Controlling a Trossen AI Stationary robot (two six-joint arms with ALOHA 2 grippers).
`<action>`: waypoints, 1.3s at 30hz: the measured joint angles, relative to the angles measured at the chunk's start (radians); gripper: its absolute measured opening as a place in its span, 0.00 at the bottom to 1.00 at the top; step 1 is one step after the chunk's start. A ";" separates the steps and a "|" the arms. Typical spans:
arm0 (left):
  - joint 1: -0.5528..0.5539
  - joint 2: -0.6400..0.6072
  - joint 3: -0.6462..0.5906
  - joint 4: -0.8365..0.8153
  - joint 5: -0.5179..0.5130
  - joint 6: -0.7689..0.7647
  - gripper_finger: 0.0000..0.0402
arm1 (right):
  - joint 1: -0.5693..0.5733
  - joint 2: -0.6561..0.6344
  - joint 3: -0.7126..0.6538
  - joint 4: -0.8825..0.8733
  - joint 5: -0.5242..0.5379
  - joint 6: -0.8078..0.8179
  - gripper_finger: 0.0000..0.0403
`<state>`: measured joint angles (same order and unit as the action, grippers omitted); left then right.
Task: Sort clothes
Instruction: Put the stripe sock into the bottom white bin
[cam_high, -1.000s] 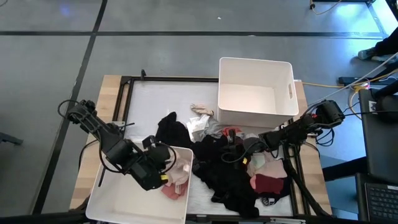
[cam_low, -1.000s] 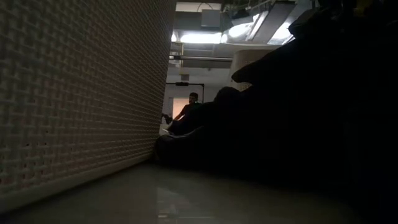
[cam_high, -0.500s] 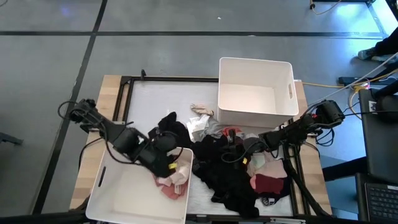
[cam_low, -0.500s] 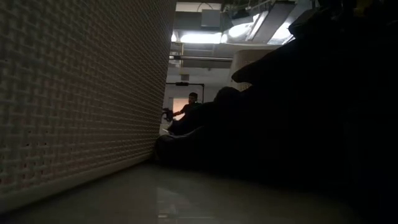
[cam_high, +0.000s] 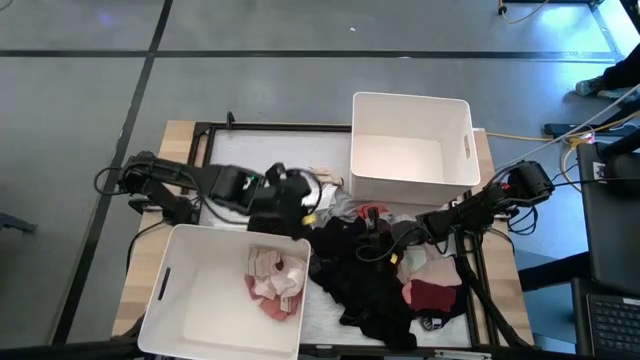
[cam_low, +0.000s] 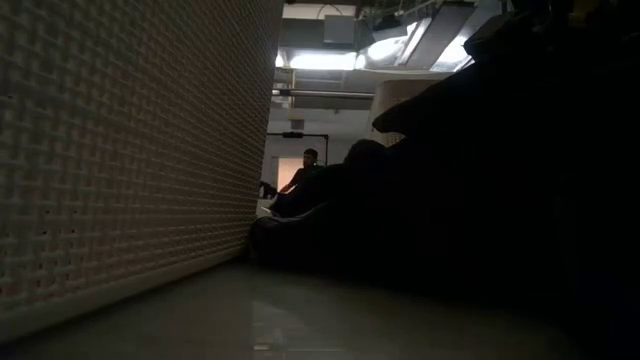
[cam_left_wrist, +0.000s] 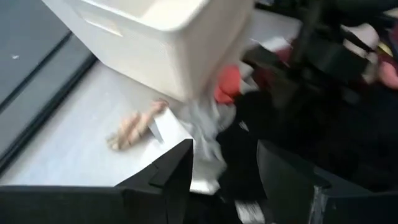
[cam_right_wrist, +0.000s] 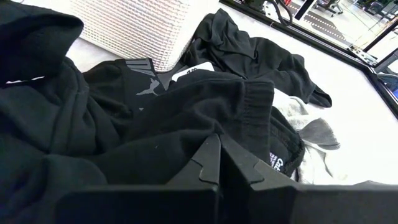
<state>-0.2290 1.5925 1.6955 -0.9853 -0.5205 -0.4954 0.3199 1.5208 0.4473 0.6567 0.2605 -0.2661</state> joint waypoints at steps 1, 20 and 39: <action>0.018 0.000 0.000 0.008 0.000 0.018 0.42 | 0.000 0.000 0.000 0.000 0.000 0.000 0.01; 0.306 0.239 0.001 0.118 0.000 0.191 0.42 | 0.000 0.000 0.002 -0.016 0.000 0.000 0.01; 0.344 0.467 -0.014 0.185 -0.065 0.230 0.42 | 0.000 0.000 0.001 -0.031 0.000 0.000 0.01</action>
<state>0.1150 2.0598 1.6813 -0.8004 -0.5851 -0.2650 0.3199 1.5211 0.4480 0.6254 0.2604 -0.2665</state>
